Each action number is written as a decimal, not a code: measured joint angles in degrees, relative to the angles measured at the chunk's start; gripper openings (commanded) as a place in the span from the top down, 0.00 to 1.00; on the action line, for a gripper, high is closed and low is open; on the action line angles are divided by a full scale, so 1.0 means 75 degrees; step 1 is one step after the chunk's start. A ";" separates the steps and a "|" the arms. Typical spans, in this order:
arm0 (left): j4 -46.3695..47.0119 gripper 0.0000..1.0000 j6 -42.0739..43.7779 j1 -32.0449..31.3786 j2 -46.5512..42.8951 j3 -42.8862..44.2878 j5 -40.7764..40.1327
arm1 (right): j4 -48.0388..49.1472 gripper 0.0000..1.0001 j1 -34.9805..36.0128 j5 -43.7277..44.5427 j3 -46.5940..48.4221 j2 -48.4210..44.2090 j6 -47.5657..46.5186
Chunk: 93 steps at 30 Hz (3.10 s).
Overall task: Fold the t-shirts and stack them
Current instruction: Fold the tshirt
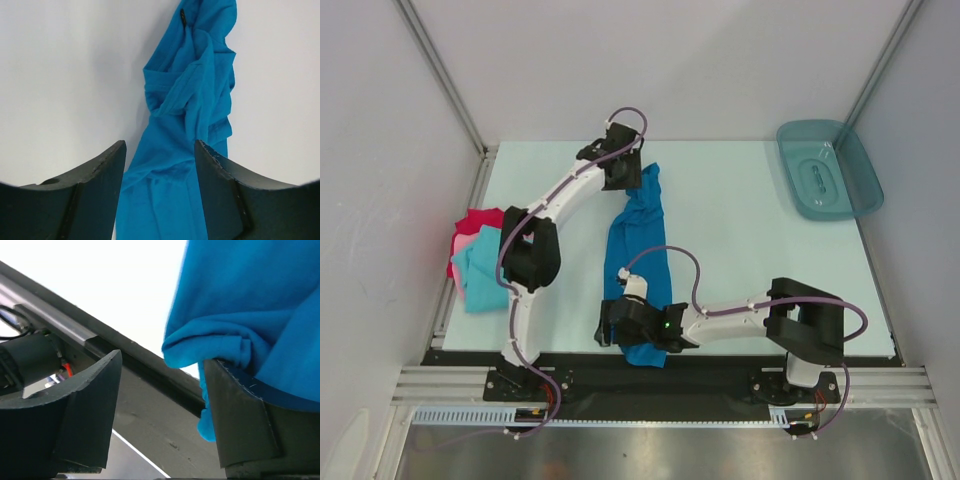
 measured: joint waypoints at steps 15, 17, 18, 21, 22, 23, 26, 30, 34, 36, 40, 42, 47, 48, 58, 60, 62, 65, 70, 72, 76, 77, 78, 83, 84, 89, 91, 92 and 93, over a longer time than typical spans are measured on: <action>0.0428 0.40 0.0090 0.0469 -0.1781 -0.2052 0.0023 | -0.0478 0.26 -0.0513 -0.0606 0.1207 -0.1376 -0.0997; 0.0586 0.40 0.0076 0.0490 -0.1929 -0.2433 0.0085 | -0.0799 0.26 -0.0854 -0.0586 0.1236 -0.1827 -0.1145; 0.0644 0.41 0.0058 0.0501 -0.1996 -0.2632 0.0111 | -0.0921 0.26 -0.1090 -0.0586 0.1236 -0.2008 -0.1209; 0.0912 0.42 -0.0061 0.0516 -0.2165 -0.3226 0.0297 | -0.1154 0.26 -0.2518 -0.0761 0.1139 -0.2521 -0.1451; 0.1005 0.42 -0.0111 0.0516 -0.2200 -0.3392 0.0367 | -0.1166 0.26 -0.3110 -0.0796 0.1093 -0.2608 -0.1545; 0.1087 0.42 -0.0137 0.0516 -0.2235 -0.3564 0.0425 | -0.1169 0.26 -0.3754 -0.0810 0.1049 -0.2632 -0.1626; 0.1364 0.43 -0.0251 0.0516 -0.2352 -0.4030 0.0592 | -0.1142 0.27 -0.5362 -0.1107 0.1008 -0.2334 -0.1801; 0.1556 0.43 -0.0338 0.0519 -0.2588 -0.4450 0.0694 | -0.1029 0.28 -0.6534 -0.1533 0.1075 -0.1370 -0.1923; 0.1888 0.44 -0.0446 0.0516 -0.2871 -0.4768 0.0825 | -0.1046 0.28 -0.6895 -0.2043 0.1472 -0.0070 -0.2057; 0.2057 0.45 -0.0495 0.0519 -0.2935 -0.4896 0.0880 | -0.0979 0.29 -0.6930 -0.2244 0.1714 0.0449 -0.2127; 0.2463 0.47 -0.0600 0.0516 -0.3002 -0.5278 0.1043 | -0.0673 0.30 -0.7018 -0.2702 0.2174 0.1364 -0.2294; 0.2582 0.47 -0.0667 0.0516 -0.3013 -0.5470 0.1081 | -0.0525 0.31 -0.7079 -0.2888 0.2413 0.1810 -0.2384; 0.2821 0.48 -0.0793 0.0516 -0.3223 -0.5916 0.1137 | -0.0064 0.34 -0.7367 -0.3299 0.3063 0.2629 -0.2530; 0.2888 0.48 -0.0854 0.0516 -0.3331 -0.6041 0.1145 | 0.0032 0.34 -0.7434 -0.3372 0.3241 0.2786 -0.2550; 0.3322 0.49 -0.1212 0.0321 -0.4666 -0.7207 0.1134 | 0.0501 0.35 -0.7635 -0.3835 0.4835 0.4077 -0.2658; 0.3398 0.49 -0.1329 0.0204 -0.4986 -0.7513 0.1137 | 0.0609 0.36 -0.7609 -0.4016 0.5138 0.4328 -0.2664; 0.3439 0.49 -0.1405 0.0108 -0.5254 -0.7784 0.1148 | 0.0685 0.36 -0.7554 -0.4191 0.5444 0.4587 -0.2664; 0.3544 0.49 -0.1527 0.0026 -0.5648 -0.8177 0.1151 | 0.0807 0.37 -0.7399 -0.4374 0.5817 0.4878 -0.2661; 0.3593 0.50 -0.1582 0.0029 -0.6041 -0.8448 0.1125 | 0.0845 0.48 -0.7032 -0.4517 0.6181 0.5164 -0.2658; 0.3593 0.50 -0.1580 0.0029 -0.6114 -0.8451 0.1102 | 0.0848 0.72 -0.6907 -0.4546 0.6274 0.5260 -0.2707; 0.3593 0.51 -0.1582 0.0029 -0.6263 -0.8478 0.1064 | 0.0752 1.00 -0.6837 -0.4558 0.6289 0.5368 -0.2675; 0.3599 0.51 -0.1582 0.0026 -0.6304 -0.8489 0.1064 | 0.0726 1.00 -0.6837 -0.4561 0.6298 0.5371 -0.2681; 0.3605 0.52 -0.1582 0.0026 -0.6336 -0.8510 0.1064 | 0.0679 1.00 -0.6840 -0.4561 0.6318 0.5371 -0.2713; 0.3649 0.53 -0.1588 0.0009 -0.6446 -0.8696 0.1064 | 0.0545 1.00 -0.6904 -0.4438 0.6353 0.5371 -0.2838; 0.3654 0.53 -0.1588 0.0003 -0.6458 -0.8743 0.1064 | 0.0533 1.00 -0.6910 -0.4409 0.6353 0.5368 -0.2865; 0.3652 0.55 -0.1594 -0.0052 -0.6516 -0.8883 0.1064 | 0.0396 1.00 -0.7041 -0.4336 0.6356 0.5327 -0.2961; 0.3654 0.55 -0.1600 -0.0105 -0.6560 -0.8888 0.1061 | 0.0207 1.00 -0.7178 -0.4316 0.6441 0.5316 -0.3016; 0.3654 0.55 -0.1600 -0.0154 -0.6580 -0.8888 0.1058 | 0.0064 1.00 -0.7262 -0.4296 0.6519 0.5316 -0.3063; 0.3657 0.55 -0.1603 -0.0216 -0.6607 -0.8888 0.1046 | -0.0146 1.00 -0.7364 -0.4232 0.6636 0.5316 -0.3121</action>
